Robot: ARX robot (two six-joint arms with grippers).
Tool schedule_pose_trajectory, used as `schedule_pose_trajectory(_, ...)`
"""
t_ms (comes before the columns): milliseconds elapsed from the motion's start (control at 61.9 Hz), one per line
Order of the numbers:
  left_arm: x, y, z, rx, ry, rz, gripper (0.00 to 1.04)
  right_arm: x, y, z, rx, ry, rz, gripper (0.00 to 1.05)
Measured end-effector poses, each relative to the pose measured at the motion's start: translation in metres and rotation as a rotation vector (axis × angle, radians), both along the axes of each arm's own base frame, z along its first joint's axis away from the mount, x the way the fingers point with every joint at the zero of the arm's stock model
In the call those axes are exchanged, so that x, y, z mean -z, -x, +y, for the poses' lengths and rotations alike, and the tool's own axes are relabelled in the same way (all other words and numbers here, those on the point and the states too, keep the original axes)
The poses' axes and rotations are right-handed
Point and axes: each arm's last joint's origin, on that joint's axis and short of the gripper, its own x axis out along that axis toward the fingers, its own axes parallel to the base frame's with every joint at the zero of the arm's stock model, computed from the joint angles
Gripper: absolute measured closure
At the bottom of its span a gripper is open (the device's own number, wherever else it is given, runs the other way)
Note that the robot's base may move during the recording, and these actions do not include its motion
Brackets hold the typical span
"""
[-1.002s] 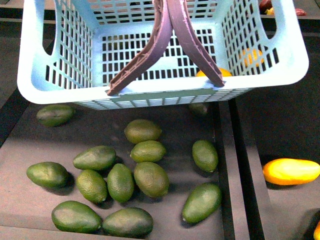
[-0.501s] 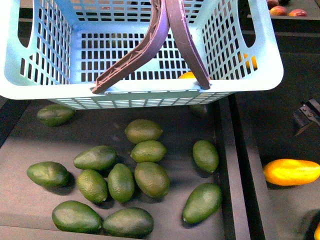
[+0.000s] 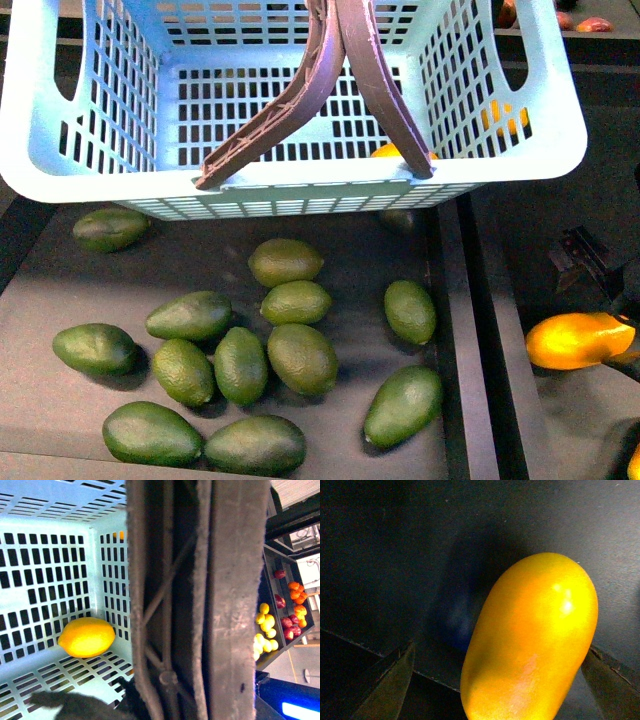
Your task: Pick lemon and mango into basket
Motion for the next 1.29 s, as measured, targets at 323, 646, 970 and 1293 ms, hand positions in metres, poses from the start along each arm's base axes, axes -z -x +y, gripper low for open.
schedule_pose_trajectory(323,0.0,0.0,0.0,-0.004,-0.002,-0.001,0.91,0.013,-0.02,0.01,-0.022,-0.019,-0.014,0.09)
schedule_pose_trajectory(646,0.0,0.0,0.0,0.0,0.0,0.0,0.91,0.02,-0.015,0.006,-0.055,0.0,0.026,0.41)
schedule_pose_trajectory(970,0.0,0.0,0.0,-0.003,-0.002,-0.001,0.91,-0.073,0.0,-0.042,-0.039,0.075,-0.217,0.43)
schedule_pose_trajectory(1293,0.0,0.0,0.0,0.002,0.001,0.0,0.91,-0.242,0.028,0.019,-0.3,0.219,-0.738,0.43)
